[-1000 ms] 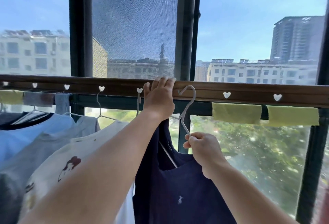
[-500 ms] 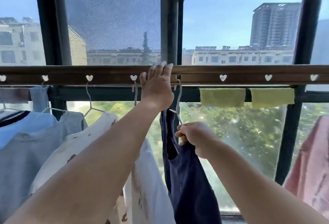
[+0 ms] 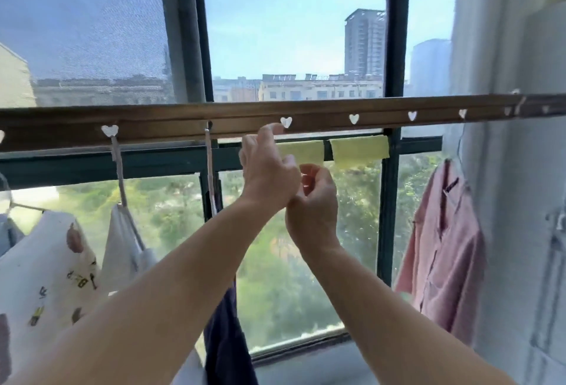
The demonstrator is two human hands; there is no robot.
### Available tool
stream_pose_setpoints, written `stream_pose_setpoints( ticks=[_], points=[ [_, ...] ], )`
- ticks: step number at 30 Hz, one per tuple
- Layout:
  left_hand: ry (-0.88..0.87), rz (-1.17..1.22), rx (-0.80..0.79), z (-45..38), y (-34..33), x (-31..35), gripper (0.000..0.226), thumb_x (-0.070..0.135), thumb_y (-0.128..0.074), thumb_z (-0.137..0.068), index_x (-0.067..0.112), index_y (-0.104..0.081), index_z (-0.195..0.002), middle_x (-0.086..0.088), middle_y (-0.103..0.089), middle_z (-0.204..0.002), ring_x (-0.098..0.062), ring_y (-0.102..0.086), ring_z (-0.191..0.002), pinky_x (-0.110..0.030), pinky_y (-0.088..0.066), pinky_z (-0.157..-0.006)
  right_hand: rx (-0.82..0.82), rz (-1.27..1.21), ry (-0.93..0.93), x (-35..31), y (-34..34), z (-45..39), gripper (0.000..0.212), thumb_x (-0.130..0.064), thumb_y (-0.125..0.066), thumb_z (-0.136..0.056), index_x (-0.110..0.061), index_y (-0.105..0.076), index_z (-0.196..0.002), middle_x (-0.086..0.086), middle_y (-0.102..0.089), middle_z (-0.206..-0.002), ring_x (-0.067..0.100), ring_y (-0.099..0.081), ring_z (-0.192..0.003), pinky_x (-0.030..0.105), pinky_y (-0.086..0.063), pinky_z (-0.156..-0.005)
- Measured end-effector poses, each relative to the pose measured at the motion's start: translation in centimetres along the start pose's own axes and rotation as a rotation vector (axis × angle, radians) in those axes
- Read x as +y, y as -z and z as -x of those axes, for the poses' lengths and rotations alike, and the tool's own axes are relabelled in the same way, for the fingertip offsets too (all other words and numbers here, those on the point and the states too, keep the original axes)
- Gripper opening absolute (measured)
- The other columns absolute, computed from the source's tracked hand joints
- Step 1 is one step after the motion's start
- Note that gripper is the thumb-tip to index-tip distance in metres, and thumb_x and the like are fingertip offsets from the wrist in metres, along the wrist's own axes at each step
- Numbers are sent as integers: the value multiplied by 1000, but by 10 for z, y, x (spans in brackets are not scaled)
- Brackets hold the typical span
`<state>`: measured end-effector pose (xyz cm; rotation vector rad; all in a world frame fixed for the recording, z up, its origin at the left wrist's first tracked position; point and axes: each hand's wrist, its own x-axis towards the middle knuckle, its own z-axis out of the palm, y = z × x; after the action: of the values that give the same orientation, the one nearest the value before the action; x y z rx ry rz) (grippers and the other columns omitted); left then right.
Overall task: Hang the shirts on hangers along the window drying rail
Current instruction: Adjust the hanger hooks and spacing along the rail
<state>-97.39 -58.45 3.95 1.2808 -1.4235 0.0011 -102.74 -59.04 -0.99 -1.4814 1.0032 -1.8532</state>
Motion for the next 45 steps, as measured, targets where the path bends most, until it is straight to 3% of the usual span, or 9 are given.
stream_pose_setpoints(
  ticks=[10, 14, 22, 27, 30, 35, 38, 42, 45],
  points=[
    [138, 19, -314, -2, -160, 41, 49, 19, -57, -87, 16, -41, -133, -10, -42, -131, -24, -44, -121, -39, -38, -106, 125, 354, 188, 33, 160, -88, 34, -6, -55, -84, -17, -52, -116, 0, -44, -108, 20, -47, -110, 40, -41, -101],
    [115, 39, -402, -4, -223, 68, 60, 25, -58, -90, 15, -30, -142, -8, -40, -141, -21, -40, -129, -32, -35, -109, 125, 663, 263, 41, 225, -128, 50, -13, -60, -83, -17, -44, -130, 8, -39, -130, 22, -35, -123, 25, -23, -105],
    [4, -2, -491, -3, -320, 112, 71, 24, -53, -92, 14, -13, -149, -4, -21, -156, -18, -19, -143, -28, -19, -116, 21, 1027, 32, 67, 315, -173, 72, -23, -57, -87, -7, -18, -144, 14, -20, -148, 30, -19, -137, 39, -21, -113],
    [-56, 15, -558, -4, -364, 134, 70, 18, -52, -92, 18, -11, -149, -2, -19, -157, -17, -18, -144, -27, -18, -116, -7, 804, -176, 90, 346, -194, 49, -14, -51, -85, -3, -40, -131, 14, -57, -122, 32, -58, -109, 36, -50, -85],
    [-66, 47, -580, -5, -382, 144, 69, 12, -50, -92, 19, -12, -149, -1, -18, -157, -17, -17, -144, -26, -16, -115, 0, 767, -132, 96, 356, -196, 24, -19, -44, -93, -7, -56, -111, -3, -58, -81, 19, -56, -76, 22, -38, -53],
    [-58, 253, -519, -19, -394, 156, 62, 7, -46, -91, 22, -23, -147, 1, -30, -151, -15, -30, -139, -29, -28, -113, -7, 643, -74, 106, 362, -196, 23, -25, -38, -98, -15, -58, -92, -2, -60, -74, 11, -57, -67, 23, -41, -56],
    [-128, 258, -283, -22, -390, 166, 41, 5, -47, -87, 17, -44, -127, -1, -50, -129, -16, -47, -121, -27, -39, -100, 17, 604, -34, 109, 361, -196, 25, -22, -40, -97, -13, -58, -82, 2, -59, -66, 15, -57, -62, 25, -41, -55],
    [-713, -26, 60, -21, -383, 167, 34, 0, -47, -77, 14, -56, -107, -3, -59, -106, -21, -54, -100, -32, -46, -87, 27, 564, 3, 107, 360, -194, 22, -13, -42, -93, -12, -56, -75, -2, -55, -60, 8, -51, -56, 15, -35, -48],
    [-954, -391, 199, -33, -382, 163, 44, 5, -43, -81, 16, -59, -120, -4, -60, -123, -25, -53, -119, -36, -33, -103, 23, 534, 20, 106, 357, -191, 21, -6, -43, -91, -10, -58, -77, -5, -56, -60, 4, -52, -56, 8, -39, -50]
  ],
)
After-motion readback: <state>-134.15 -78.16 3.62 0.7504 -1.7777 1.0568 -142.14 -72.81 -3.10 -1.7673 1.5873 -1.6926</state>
